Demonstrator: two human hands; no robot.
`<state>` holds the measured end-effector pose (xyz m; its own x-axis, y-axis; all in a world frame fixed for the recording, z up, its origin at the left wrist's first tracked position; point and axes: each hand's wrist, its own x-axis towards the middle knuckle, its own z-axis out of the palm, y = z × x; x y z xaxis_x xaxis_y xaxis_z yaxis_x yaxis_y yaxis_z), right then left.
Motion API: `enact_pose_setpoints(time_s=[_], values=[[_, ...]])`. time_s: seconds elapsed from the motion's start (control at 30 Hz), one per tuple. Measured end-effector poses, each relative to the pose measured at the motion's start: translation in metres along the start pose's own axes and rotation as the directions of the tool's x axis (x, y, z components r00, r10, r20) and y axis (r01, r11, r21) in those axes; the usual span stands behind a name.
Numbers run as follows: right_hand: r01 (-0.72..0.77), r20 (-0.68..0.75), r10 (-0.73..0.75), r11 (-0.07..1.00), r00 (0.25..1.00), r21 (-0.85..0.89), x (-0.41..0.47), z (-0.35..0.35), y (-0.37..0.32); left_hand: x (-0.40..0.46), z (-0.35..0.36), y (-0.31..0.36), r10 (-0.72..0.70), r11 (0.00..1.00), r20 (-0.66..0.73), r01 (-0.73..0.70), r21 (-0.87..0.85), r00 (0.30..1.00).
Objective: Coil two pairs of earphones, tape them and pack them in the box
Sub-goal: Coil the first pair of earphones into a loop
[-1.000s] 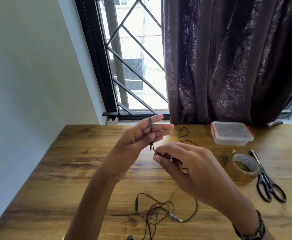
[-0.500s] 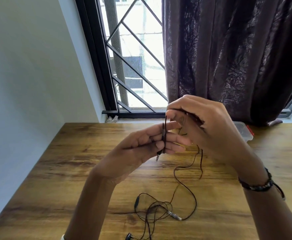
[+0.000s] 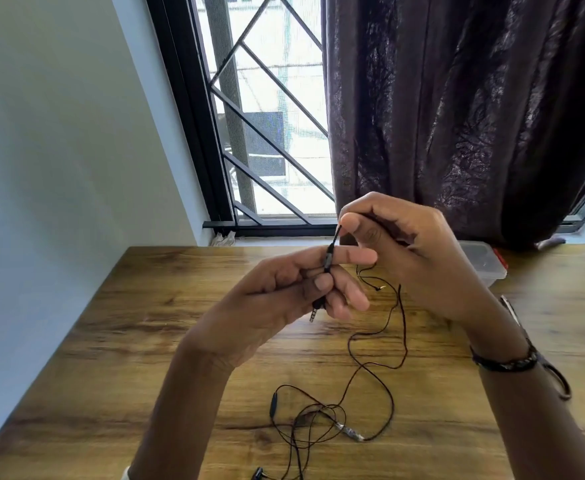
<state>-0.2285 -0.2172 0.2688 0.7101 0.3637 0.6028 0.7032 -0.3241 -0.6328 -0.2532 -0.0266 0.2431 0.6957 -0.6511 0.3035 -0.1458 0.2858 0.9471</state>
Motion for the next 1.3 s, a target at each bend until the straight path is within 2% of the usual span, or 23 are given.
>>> enact_pose_setpoints(time_s=[0.17,0.27,0.43,0.57,0.83,0.93,1.07,1.3], values=[[-0.115,0.001,0.118,0.970,0.993,0.215,-0.015,0.020,0.018,0.004,-0.001,0.000,0.028,0.994,-0.060,-0.034,-0.100,0.998],[-0.169,0.002,0.172,0.962,0.985,0.216,-0.029,0.035,0.020,0.006,-0.003,-0.001,0.029,0.987,-0.114,-0.047,-0.152,0.993],[-0.188,-0.050,0.196,0.974,0.979,0.129,-0.045,0.053,0.014,0.009,-0.005,-0.006,-0.008,0.989,-0.178,-0.019,-0.149,0.984],[-0.240,0.038,0.241,0.970,0.970,-0.023,-0.054,0.058,0.014,0.012,-0.005,-0.010,-0.031,0.990,-0.254,-0.006,-0.142,0.967],[-0.173,0.108,0.217,0.931,0.970,-0.323,-0.059,0.052,0.002,0.015,-0.011,-0.020,0.008,0.990,-0.323,0.038,0.135,0.946],[-0.167,0.072,0.200,0.932,0.977,-0.322,-0.055,0.043,-0.005,0.012,-0.012,-0.022,-0.003,0.981,-0.301,0.060,0.183,0.954],[-0.156,0.007,0.165,0.945,0.986,-0.287,-0.047,0.025,-0.012,0.006,-0.010,-0.021,-0.045,0.983,-0.233,0.085,0.162,0.971],[-0.111,0.026,0.128,0.931,0.991,-0.347,-0.030,0.012,-0.011,0.005,-0.004,-0.019,-0.062,0.986,-0.096,0.076,0.145,0.993]])
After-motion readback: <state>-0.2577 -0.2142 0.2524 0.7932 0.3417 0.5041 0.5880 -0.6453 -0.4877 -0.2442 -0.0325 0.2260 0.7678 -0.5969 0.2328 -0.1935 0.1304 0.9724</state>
